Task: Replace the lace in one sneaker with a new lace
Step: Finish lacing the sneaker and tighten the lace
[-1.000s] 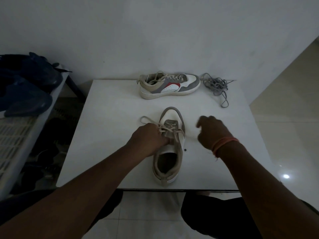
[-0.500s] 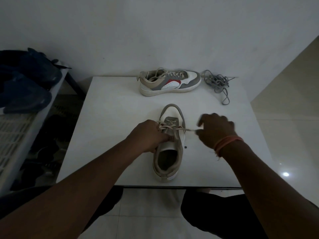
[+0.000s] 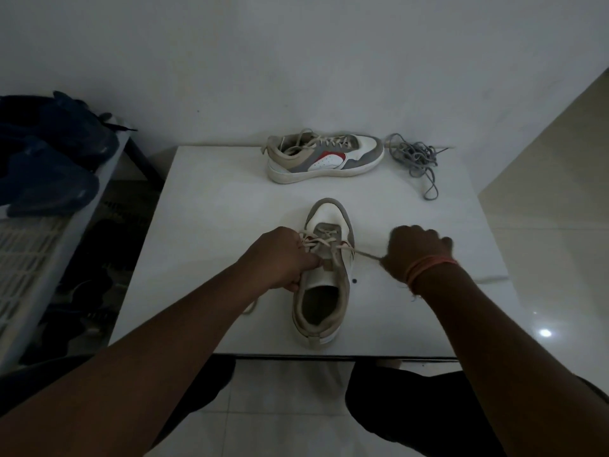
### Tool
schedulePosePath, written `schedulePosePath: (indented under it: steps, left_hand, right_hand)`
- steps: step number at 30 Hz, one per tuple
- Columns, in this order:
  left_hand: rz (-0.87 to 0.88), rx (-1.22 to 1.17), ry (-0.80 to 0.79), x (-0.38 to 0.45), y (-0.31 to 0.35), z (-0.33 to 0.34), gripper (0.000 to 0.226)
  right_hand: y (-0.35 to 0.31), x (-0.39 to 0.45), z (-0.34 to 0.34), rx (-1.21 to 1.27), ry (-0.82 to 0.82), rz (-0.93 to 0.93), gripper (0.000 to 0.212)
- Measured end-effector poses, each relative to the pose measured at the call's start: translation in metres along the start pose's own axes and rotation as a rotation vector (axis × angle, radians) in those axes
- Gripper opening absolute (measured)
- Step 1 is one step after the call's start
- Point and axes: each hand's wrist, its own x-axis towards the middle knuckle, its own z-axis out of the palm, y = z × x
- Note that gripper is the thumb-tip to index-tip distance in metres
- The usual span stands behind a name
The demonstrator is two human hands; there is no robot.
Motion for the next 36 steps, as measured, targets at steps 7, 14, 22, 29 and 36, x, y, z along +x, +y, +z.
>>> schedulePosePath:
  steps: [7, 14, 22, 29, 36]
  left_hand:
    - [-0.003, -0.032, 0.004, 0.001, -0.002, -0.001, 0.029]
    - [-0.063, -0.083, -0.049, -0.001, 0.002, -0.004, 0.029]
    - [0.098, 0.246, 0.191, 0.018, -0.007, -0.018, 0.035]
    - [0.206, 0.437, 0.182, 0.024, -0.019, -0.001, 0.023]
    - [0.307, 0.656, 0.313, 0.02, -0.028, -0.016, 0.006]
  right_hand:
    - [-0.035, -0.004, 0.001, 0.183, 0.116, -0.323, 0.018]
    - [-0.003, 0.005, 0.007, 0.015, -0.02, -0.005, 0.036]
    - [-0.028, -0.004, -0.007, 0.394, -0.034, -0.454, 0.018]
    - [-0.034, -0.01, -0.003, 0.296, -0.046, -0.498, 0.022]
    - [-0.025, -0.009, -0.005, 0.158, 0.068, -0.404, 0.008]
